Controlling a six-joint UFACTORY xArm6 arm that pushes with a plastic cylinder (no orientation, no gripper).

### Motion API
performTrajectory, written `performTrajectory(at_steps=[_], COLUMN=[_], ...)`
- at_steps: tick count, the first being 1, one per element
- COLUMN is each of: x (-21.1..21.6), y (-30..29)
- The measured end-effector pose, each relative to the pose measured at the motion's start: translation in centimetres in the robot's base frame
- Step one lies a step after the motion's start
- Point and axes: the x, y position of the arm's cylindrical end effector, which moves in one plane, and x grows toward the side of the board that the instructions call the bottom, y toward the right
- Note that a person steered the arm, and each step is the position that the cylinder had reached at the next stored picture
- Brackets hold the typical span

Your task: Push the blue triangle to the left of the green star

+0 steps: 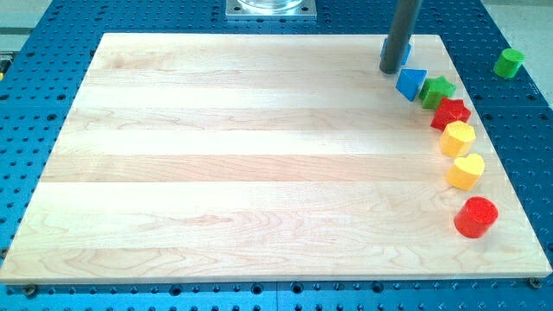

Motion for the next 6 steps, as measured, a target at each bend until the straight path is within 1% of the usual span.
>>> performTrajectory(at_steps=[1,3,4,5,6], x=[1.1,1.2,4.0,5.6,4.5], y=[0.3,3.2,1.6,-1.6,0.3])
